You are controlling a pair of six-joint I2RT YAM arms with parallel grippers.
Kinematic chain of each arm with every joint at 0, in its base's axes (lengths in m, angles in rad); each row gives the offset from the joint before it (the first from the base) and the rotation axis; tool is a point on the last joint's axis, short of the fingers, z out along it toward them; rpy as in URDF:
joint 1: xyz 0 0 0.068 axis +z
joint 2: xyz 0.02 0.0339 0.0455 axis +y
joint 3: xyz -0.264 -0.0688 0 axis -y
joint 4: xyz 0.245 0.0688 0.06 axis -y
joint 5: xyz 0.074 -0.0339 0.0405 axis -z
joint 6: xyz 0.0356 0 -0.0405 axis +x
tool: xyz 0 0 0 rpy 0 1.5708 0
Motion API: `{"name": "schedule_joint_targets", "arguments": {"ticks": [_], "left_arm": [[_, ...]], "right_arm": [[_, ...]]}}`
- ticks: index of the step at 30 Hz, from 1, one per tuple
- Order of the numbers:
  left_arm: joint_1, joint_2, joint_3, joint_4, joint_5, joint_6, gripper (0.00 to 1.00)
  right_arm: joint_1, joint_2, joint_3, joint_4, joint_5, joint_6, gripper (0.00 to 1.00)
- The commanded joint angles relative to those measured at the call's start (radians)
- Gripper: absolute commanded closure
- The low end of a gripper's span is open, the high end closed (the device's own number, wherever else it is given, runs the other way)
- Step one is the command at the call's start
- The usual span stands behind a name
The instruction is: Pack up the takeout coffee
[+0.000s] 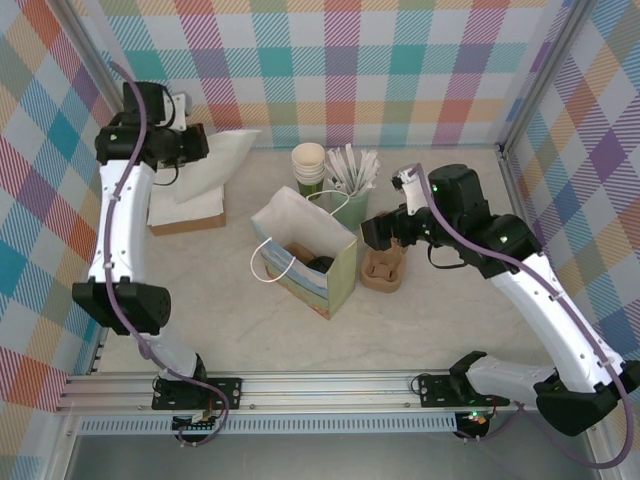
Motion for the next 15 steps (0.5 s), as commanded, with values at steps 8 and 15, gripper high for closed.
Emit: {"name": "schedule_joint_targets", "arguments": {"ticks": [8, 15], "left_arm": [[-0.056, -0.223, 0.042, 0.125, 0.331, -0.03, 1.0], [-0.085, -0.315, -0.016, 0.257, 0.38, -0.136, 1.0]], "right_arm": [[-0.004, -0.04, 0.118, 0.195, -0.256, -0.215, 0.0], [-0.001, -0.031, 0.265, 0.156, -0.282, -0.313, 0.0]]}}
